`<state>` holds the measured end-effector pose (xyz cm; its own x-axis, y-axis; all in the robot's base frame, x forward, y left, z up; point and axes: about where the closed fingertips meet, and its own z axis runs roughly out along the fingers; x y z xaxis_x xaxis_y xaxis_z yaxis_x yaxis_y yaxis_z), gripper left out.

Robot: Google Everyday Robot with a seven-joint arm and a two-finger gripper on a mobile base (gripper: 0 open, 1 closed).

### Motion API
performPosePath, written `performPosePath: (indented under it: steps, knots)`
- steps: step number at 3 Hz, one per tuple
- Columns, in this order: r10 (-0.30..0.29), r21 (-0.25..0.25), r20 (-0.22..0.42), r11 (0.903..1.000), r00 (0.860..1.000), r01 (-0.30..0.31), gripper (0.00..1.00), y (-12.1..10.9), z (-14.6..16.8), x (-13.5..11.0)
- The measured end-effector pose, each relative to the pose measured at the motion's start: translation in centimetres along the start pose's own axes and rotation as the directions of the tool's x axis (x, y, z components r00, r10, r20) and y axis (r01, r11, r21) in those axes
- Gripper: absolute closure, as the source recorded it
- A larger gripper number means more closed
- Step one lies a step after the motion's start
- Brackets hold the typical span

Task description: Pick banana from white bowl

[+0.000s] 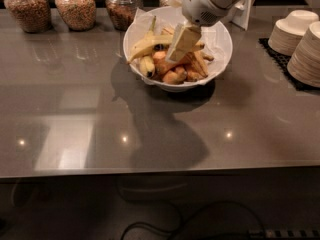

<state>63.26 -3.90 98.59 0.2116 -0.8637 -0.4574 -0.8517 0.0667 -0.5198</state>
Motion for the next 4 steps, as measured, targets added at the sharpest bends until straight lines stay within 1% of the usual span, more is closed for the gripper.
performPosePath:
  steps: [1, 3, 4]
  knots:
    - [-0.006, -0.002, -0.019, 1.0, 1.0, 0.006, 0.34, -1.0, 2.0, 0.6]
    - [-0.006, -0.014, -0.058, 0.9999, 0.998, 0.005, 0.34, -1.4, 4.5, 2.0]
    - [0.001, -0.022, -0.071, 0.9998, 0.998, -0.002, 0.39, -1.4, 5.4, 2.5]
